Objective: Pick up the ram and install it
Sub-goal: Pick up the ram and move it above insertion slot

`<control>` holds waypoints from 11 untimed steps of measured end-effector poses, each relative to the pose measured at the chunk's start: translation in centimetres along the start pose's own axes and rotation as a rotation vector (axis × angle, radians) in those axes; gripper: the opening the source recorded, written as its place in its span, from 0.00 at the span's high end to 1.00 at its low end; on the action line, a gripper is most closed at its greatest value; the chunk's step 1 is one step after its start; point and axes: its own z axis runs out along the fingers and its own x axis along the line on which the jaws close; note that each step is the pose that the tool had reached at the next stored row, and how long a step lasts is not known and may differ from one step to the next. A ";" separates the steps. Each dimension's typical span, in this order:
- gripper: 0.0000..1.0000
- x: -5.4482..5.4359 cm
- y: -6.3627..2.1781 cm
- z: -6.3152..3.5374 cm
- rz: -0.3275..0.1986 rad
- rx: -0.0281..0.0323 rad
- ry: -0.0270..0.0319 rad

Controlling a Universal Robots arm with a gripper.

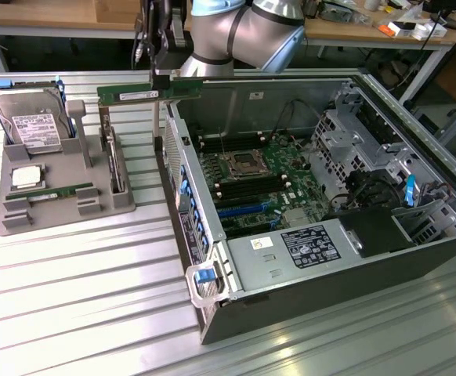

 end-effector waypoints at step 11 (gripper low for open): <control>0.88 0.2 -2.87 -0.14 0.000 0.0000 0.0000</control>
